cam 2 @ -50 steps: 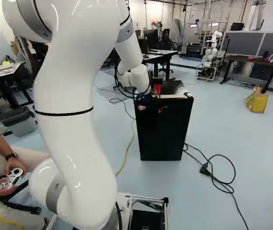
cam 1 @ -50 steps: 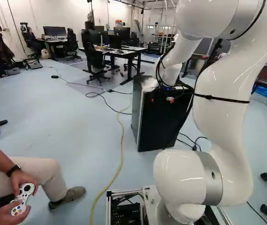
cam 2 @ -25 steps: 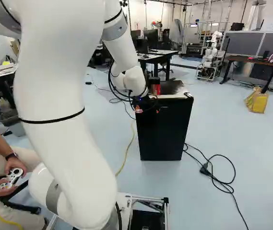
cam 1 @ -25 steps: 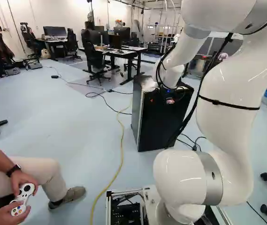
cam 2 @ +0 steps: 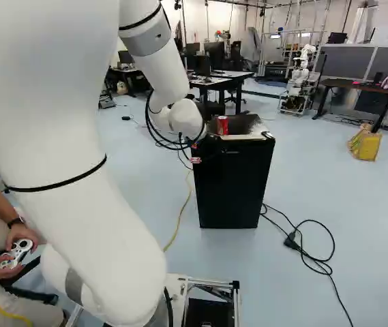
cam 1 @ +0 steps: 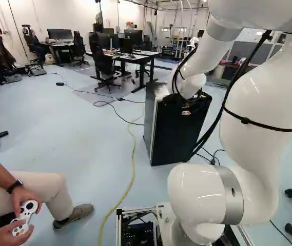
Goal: Grab a drink from the fridge
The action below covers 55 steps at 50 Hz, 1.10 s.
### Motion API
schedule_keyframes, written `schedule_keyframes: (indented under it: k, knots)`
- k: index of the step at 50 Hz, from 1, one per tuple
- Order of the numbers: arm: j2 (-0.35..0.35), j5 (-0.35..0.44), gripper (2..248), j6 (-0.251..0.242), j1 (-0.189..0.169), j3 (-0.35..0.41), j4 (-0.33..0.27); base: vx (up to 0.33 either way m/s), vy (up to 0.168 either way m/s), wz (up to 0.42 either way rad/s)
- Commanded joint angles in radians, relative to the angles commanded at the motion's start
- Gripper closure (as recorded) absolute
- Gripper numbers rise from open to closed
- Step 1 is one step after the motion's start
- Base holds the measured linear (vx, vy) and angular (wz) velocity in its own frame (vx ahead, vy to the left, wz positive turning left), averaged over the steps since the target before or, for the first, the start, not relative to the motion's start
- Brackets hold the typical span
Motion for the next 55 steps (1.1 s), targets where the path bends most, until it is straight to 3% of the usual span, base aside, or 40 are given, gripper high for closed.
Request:
schedule_keyframes:
  k: [10,30,55]
  knots:
    - [0.036,0.105,3,0.000,-0.008,0.039,0.000,0.000,0.000,0.000]
    - [0.043,0.313,3,0.000,-0.009,0.046,0.000,0.000,0.000,0.000]
    - [-0.015,0.530,3,0.000,-0.018,0.036,0.000,0.000,0.000,0.000]
